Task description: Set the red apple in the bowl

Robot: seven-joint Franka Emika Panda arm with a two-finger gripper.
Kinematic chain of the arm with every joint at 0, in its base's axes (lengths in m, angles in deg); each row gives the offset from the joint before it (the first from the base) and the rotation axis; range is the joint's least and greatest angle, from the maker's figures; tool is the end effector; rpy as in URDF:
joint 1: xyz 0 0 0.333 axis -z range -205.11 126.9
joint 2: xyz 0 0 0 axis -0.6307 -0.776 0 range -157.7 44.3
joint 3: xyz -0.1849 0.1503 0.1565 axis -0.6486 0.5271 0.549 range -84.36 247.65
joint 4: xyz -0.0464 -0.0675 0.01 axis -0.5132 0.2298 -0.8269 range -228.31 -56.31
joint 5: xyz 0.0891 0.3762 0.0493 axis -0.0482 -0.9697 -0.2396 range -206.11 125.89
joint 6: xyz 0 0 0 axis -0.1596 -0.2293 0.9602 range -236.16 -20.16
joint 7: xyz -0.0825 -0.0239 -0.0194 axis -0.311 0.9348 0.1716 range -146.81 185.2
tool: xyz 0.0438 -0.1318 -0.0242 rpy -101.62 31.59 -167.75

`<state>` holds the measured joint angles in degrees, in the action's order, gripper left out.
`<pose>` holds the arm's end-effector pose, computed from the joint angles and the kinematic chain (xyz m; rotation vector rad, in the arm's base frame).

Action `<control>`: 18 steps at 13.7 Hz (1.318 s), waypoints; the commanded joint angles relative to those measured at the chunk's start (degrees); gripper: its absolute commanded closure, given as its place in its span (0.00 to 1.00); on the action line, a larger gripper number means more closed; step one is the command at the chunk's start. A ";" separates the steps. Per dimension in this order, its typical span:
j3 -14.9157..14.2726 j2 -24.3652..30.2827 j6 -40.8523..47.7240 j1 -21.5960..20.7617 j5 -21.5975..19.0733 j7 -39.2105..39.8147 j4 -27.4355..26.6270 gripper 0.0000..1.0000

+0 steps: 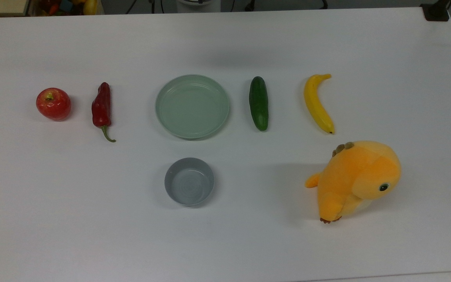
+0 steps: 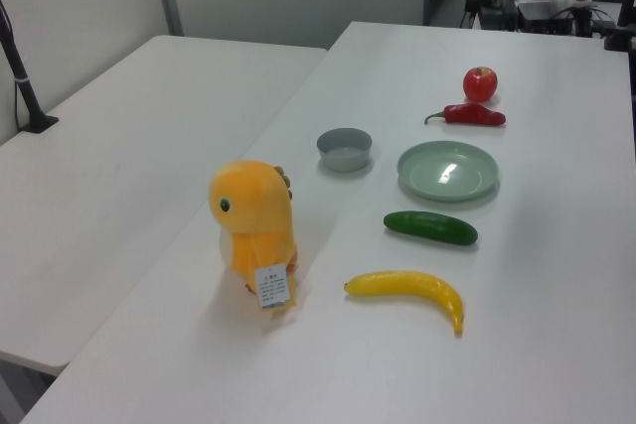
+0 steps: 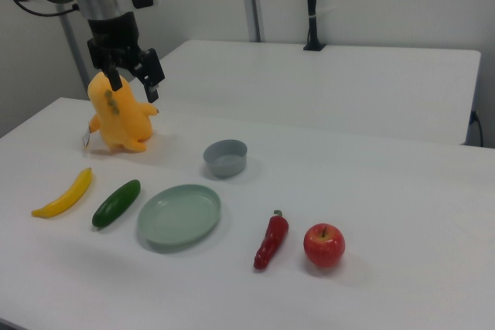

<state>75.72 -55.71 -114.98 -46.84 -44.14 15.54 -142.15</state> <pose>0.5562 0.0267 0.5771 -3.0624 0.0516 -0.1273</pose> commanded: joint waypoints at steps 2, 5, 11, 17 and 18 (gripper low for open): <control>-0.14 -0.02 0.66 -0.53 0.95 -0.56 0.10 0.00; -0.14 -0.02 0.83 -0.53 0.95 -0.48 0.10 0.00; -0.14 -0.20 0.39 -0.17 0.87 3.30 -0.07 0.00; -0.23 -0.99 0.48 0.09 0.43 11.38 -0.69 0.00; -0.23 -1.07 0.48 0.00 0.51 12.52 -0.69 0.00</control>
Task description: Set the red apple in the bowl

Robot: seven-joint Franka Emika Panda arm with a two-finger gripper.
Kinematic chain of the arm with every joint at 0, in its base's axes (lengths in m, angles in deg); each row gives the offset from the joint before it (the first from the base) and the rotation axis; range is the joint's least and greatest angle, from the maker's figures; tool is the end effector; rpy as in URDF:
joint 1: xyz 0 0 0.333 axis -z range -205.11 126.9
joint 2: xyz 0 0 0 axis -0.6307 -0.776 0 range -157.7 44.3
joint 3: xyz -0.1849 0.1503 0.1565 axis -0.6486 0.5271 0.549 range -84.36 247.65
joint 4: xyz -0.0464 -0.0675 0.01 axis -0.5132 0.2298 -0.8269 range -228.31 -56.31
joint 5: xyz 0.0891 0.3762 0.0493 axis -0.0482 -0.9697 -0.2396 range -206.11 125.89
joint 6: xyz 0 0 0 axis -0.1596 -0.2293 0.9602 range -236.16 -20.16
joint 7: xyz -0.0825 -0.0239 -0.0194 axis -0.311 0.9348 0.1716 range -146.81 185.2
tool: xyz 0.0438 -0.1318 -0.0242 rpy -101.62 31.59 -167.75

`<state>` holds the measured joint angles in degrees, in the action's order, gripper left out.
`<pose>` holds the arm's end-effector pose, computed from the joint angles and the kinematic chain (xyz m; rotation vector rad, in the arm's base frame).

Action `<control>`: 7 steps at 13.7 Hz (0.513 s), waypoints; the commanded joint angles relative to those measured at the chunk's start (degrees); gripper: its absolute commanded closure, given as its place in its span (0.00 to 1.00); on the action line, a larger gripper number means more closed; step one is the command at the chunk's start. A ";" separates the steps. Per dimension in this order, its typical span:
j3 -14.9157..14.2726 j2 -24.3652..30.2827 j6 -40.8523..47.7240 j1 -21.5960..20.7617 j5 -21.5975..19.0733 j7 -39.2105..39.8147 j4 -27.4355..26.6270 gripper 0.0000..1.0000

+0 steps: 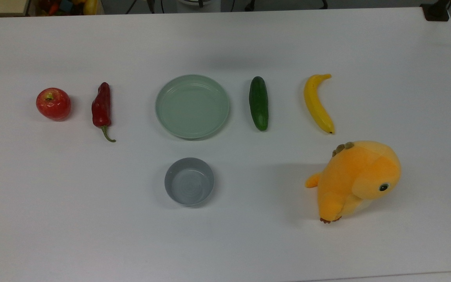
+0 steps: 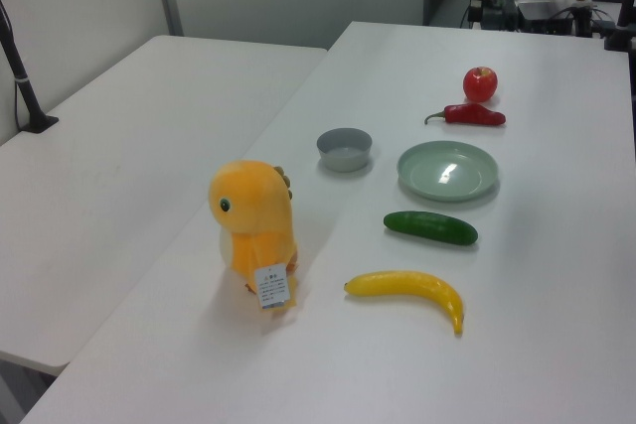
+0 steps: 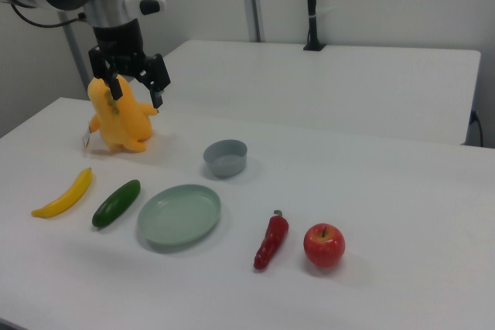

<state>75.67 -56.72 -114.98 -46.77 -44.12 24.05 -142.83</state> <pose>0.5597 0.0261 0.5616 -3.0672 -0.1716 -0.0909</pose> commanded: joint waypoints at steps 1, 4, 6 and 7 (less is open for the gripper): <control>-0.18 -0.07 0.48 0.02 0.24 3.76 0.00 0.00; -0.18 -1.02 0.66 0.28 0.59 4.46 -0.01 0.00; -0.18 -1.12 0.66 1.50 0.94 4.37 0.08 0.00; -0.79 -1.21 0.31 2.03 1.20 4.63 0.61 0.00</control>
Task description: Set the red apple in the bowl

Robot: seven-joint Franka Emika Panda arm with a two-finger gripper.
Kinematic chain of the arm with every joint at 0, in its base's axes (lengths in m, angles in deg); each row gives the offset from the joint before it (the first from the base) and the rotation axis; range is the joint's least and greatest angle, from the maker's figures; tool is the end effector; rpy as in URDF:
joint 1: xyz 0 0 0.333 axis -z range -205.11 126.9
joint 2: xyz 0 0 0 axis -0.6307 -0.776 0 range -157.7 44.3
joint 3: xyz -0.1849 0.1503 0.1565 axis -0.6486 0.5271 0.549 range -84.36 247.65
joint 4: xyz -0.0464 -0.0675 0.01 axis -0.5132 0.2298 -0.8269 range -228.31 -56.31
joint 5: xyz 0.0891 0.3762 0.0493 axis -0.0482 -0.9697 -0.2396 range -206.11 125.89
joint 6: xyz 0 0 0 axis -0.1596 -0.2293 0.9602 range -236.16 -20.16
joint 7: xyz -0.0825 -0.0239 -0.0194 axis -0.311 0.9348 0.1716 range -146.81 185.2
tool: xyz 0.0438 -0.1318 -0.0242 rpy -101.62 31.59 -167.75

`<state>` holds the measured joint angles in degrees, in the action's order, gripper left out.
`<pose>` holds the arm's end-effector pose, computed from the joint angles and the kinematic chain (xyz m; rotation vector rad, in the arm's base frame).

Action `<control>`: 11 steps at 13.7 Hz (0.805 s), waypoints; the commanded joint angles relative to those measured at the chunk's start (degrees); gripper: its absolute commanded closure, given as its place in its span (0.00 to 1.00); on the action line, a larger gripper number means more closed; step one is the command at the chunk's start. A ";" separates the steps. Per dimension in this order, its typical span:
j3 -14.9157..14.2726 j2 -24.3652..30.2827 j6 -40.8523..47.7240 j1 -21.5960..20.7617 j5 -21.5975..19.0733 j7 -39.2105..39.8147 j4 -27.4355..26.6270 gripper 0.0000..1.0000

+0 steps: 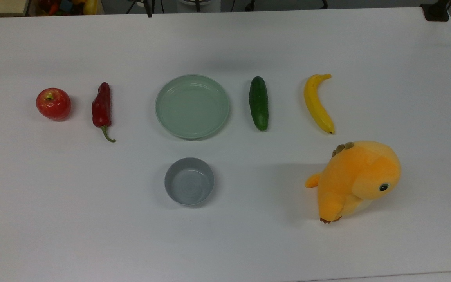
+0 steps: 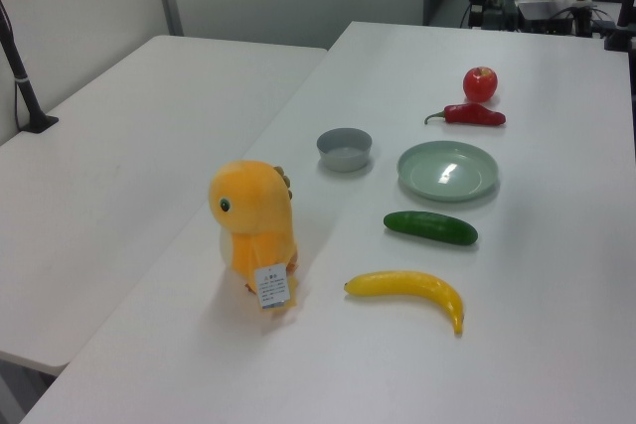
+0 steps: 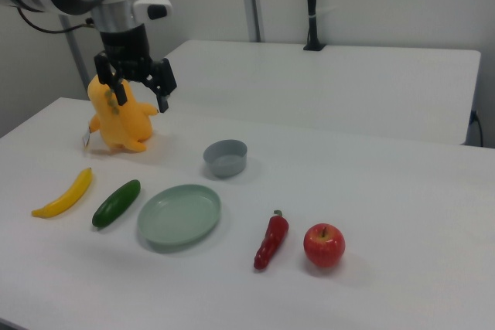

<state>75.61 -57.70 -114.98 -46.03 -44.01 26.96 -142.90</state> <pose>0.5638 0.0184 0.5514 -3.0688 -0.2277 -0.0660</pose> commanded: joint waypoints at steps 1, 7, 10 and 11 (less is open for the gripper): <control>-0.91 -0.49 0.22 1.22 1.00 1.81 1.21 0.00; -6.00 -6.19 -1.27 5.25 2.05 8.04 8.59 0.00; -7.24 -10.06 -5.49 10.70 1.79 12.61 9.39 0.00; -7.42 -11.81 -6.97 12.28 1.53 14.71 9.39 0.00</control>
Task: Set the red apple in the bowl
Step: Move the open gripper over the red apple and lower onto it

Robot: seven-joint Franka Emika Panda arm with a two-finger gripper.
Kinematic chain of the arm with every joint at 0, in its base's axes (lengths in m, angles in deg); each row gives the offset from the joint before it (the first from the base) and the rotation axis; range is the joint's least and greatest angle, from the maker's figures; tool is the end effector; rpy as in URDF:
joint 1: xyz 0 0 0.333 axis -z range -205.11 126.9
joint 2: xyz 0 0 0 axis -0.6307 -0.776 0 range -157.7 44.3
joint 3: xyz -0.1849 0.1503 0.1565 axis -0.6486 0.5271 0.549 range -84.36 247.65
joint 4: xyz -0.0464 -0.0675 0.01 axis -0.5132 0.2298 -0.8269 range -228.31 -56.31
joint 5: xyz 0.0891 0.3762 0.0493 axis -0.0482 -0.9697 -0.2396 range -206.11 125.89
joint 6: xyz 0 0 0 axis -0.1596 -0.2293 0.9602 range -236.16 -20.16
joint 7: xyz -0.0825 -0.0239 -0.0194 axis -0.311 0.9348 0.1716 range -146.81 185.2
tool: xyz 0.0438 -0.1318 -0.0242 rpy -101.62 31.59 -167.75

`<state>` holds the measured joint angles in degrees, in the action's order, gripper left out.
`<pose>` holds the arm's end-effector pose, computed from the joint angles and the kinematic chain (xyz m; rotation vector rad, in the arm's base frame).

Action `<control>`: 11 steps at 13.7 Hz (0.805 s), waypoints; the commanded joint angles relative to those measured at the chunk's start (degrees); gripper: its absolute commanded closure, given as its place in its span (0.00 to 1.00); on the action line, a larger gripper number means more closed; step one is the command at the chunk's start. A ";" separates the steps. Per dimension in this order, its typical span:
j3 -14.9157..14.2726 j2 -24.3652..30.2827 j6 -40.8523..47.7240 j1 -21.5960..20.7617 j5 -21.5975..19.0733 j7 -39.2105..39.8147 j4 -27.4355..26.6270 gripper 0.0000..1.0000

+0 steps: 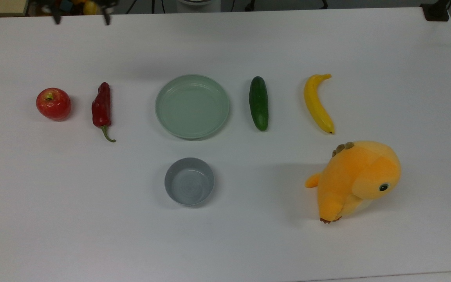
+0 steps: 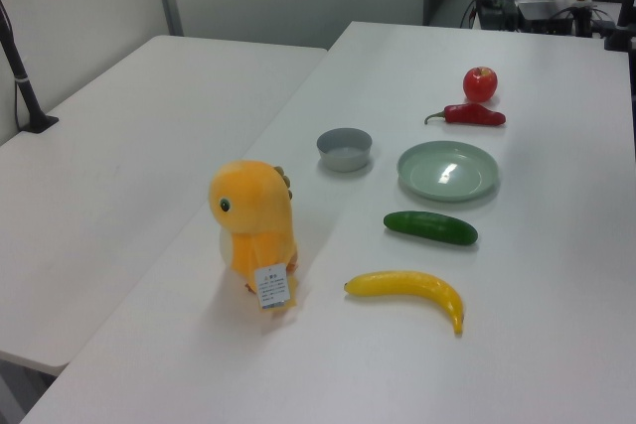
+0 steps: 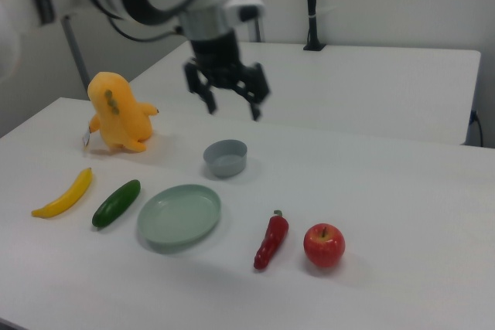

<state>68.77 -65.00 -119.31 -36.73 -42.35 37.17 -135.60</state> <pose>0.5907 -0.1472 0.5471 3.1085 0.0757 0.1792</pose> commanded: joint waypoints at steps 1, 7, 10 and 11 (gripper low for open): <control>-1.18 -5.74 -4.66 3.94 -0.39 6.43 1.82 0.00; -3.65 -13.04 -10.21 7.46 -5.14 10.49 1.38 0.00; -3.56 -14.36 -13.28 8.43 -4.52 13.21 -0.46 0.00; -3.56 -14.89 -13.91 8.43 -4.44 14.18 -1.60 0.00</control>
<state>65.81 -79.05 -130.82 -28.06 -46.30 48.20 -135.48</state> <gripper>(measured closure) 0.000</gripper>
